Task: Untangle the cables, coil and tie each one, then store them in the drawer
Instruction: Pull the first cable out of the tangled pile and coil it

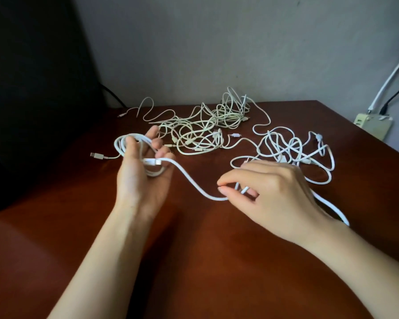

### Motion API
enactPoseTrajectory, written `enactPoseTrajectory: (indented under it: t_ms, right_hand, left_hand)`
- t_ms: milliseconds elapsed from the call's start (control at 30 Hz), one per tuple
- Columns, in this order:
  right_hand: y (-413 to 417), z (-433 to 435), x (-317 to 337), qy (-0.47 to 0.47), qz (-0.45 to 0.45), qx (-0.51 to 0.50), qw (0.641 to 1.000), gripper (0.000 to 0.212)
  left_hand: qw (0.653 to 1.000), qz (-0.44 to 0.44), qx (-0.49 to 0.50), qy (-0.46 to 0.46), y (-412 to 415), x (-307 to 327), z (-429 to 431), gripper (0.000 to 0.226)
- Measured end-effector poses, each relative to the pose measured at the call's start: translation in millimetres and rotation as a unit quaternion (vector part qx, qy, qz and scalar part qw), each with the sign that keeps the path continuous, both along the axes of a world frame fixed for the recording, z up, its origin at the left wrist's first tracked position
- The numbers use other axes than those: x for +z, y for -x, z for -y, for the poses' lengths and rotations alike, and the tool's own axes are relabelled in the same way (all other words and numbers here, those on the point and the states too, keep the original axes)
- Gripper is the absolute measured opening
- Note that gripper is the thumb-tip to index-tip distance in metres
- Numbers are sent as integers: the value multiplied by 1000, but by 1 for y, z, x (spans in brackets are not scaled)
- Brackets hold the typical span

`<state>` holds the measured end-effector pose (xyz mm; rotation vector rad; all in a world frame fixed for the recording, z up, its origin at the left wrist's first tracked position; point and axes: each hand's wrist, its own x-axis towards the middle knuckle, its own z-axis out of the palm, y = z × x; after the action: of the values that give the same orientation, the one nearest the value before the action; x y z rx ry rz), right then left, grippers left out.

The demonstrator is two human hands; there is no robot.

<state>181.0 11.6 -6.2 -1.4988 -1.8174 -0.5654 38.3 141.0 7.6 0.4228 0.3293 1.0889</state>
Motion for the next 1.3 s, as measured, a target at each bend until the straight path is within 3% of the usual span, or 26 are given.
enactPoseTrajectory:
  t_ms: [167,300,400,500,600,667,867,967,1100,1300]
  right_hand:
    - [-22,-4,6,-76,-22,-55,995,8]
    - [-43,-6,6,-55,-50,-125,989,12]
    - [-55,-8,0,57,-21,-137,989,4]
    - [-50,-9,-4,174,10,-150,973,26]
    - [-39,-9,-7,230,62,-103,966,42]
    - [-31,-8,-7,261,82,-62,960,37]
    - [-19,-5,-4,322,2,-48,945,41]
    - [-22,-7,-7,256,-39,-27,966,41]
    - [-26,-10,-5,74,-98,-24,992,31]
    - [-27,-7,5,-141,-91,-37,985,24]
  left_hand:
    - [991,118,30,57,14,5,-14,51]
    - [986,153,27,64,18,7,-15,52]
    - [989,141,8,49,16,6,-11,52]
    - [995,93,-20,23,10,6,-5,50]
    - [998,41,-53,-11,4,5,2,47]
    - [997,14,-73,-35,3,5,4,43]
    - [988,-20,-119,-93,4,6,7,35]
    - [981,-48,-134,-128,5,6,8,34]
    - [966,-121,-144,-180,5,4,10,30]
    - [935,-246,-128,-221,0,1,19,31]
